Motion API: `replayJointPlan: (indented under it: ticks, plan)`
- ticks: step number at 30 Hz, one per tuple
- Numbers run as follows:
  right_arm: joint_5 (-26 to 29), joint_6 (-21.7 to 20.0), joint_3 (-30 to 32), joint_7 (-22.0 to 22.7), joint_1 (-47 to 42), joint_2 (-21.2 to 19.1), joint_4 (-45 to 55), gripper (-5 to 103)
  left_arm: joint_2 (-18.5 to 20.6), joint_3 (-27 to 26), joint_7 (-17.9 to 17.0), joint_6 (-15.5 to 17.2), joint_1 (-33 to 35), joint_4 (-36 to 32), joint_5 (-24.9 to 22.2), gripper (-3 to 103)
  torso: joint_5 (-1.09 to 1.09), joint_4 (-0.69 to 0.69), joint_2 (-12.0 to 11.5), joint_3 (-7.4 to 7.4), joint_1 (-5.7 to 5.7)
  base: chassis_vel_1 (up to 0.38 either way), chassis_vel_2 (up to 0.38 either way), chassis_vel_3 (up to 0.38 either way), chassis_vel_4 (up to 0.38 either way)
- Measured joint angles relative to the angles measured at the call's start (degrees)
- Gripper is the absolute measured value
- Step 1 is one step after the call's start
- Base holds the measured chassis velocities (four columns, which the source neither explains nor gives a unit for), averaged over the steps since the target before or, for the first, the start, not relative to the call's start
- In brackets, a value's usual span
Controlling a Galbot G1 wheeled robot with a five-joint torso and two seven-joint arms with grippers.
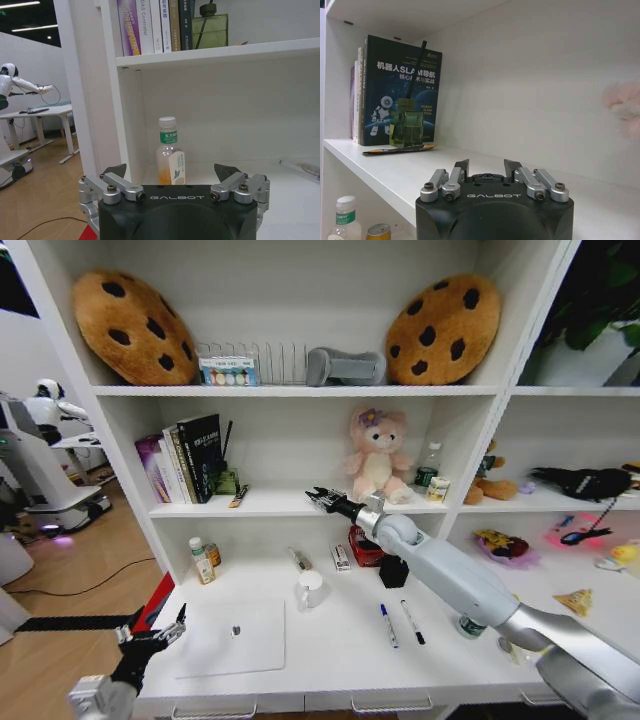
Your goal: Organize the objects on the table.
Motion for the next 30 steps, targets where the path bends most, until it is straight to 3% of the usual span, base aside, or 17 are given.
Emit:
replayJointPlan:
  ticks: [1,6,9,11,13,20,30]
  plan:
    - [0.01,-0.27,-0.03,0.19,0.07,0.04,-0.03,41,0.00,0.00,0.00,0.00,0.00,0.04,0.00,99,0.00,-0.01,0.00,0.00,0.00,0.000,0.000,0.000,0.000]
    - [0.45,-0.50,-0.13,0.69,0.72,0.42,-0.58,63,-0.14,-0.01,0.01,-0.08,0.00,0.51,0.01,99,0.00,0.01,-0.01,0.02,0.01,0.000,0.000,0.000,0.000]
    - [1.26,-0.27,-0.04,0.70,0.83,0.39,-0.53,69,-0.19,0.09,0.02,-0.10,-0.02,0.67,0.08,99,0.01,0.00,-0.02,0.03,0.01,0.000,0.000,0.000,0.000]
    - [2.02,0.76,0.77,0.28,0.58,0.16,0.38,80,-0.13,0.20,0.02,-0.10,-0.12,0.87,0.09,99,0.01,0.00,-0.02,0.03,0.01,0.000,0.000,0.000,0.000]
    - [2.88,1.52,2.17,-0.03,-0.20,-0.28,2.98,99,-0.10,0.23,0.03,-0.10,-0.07,1.01,0.14,99,0.01,0.00,-0.02,0.03,0.01,0.000,0.000,0.000,0.000]
    - [3.54,1.46,4.31,0.62,-0.86,-0.93,6.64,100,-0.06,0.23,0.04,-0.11,0.10,1.02,0.18,99,0.01,0.01,-0.02,0.02,0.01,0.000,0.000,0.000,0.000]
    - [2.37,1.47,14.11,1.06,-12.85,-7.65,19.96,100,0.73,-0.02,0.01,-0.07,0.19,1.03,0.02,99,0.02,-0.02,-0.02,0.01,0.01,0.000,0.000,0.000,0.000]
